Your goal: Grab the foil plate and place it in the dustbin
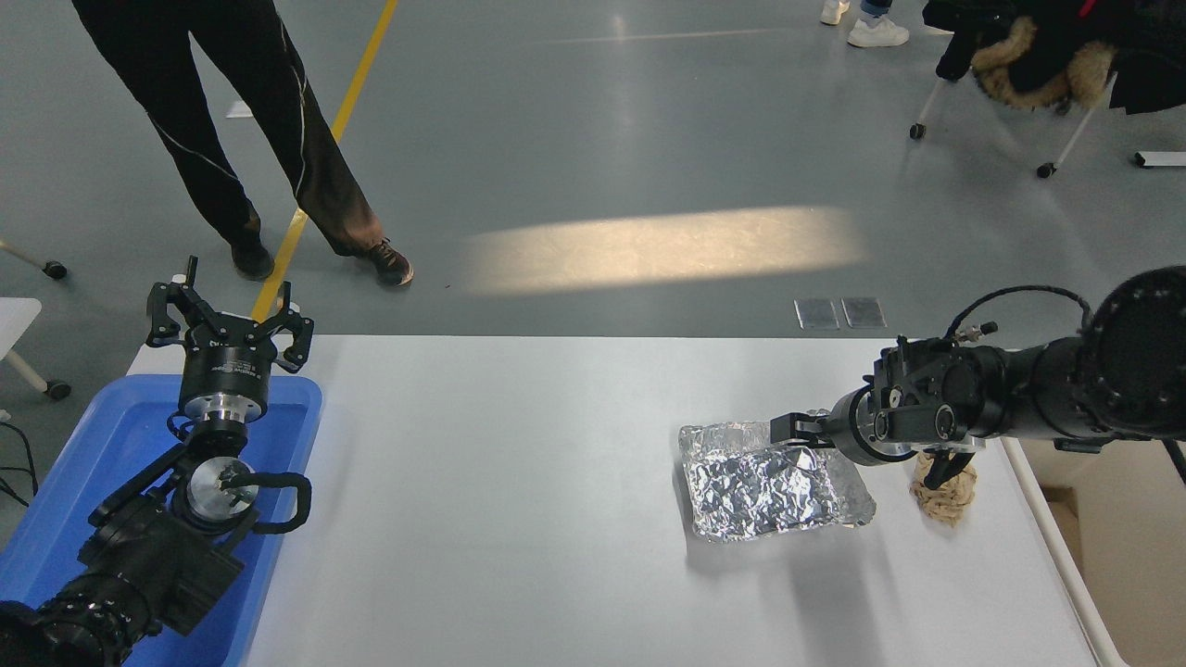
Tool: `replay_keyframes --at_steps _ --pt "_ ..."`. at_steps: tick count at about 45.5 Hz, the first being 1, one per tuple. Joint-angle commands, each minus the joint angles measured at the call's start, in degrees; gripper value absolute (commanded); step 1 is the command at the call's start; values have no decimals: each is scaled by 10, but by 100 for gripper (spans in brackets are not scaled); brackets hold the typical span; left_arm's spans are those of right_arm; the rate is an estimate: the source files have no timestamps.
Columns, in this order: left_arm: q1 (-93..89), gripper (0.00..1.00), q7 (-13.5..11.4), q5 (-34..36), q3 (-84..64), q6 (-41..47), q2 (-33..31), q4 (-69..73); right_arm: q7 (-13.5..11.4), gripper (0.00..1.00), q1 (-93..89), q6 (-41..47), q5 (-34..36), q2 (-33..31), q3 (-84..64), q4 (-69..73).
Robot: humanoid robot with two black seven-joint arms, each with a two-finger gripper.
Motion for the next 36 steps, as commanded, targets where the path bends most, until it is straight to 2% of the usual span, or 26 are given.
replay_keyframes --at_steps 1,12,19,22,26,36 --pt "0 99 0 0 0 0 0 0 0 97 -39 -6 -29 -6 2 -35" --pt "0 99 0 1 0 -1 0 0 0 84 -82 -8 -50 -8 3 -77" --pt "0 99 0 0 0 -1 0 0 0 68 -84 -10 -53 -7 5 -80" --pt "0 99 0 0 0 0 0 0 0 47 -80 -10 -52 -7 13 -80" --pt "0 99 0 1 0 0 0 0 0 2 -78 -4 -51 -7 15 -78" --pt "0 99 0 1 0 0 0 0 0 0 -79 -1 -50 -6 15 -75"
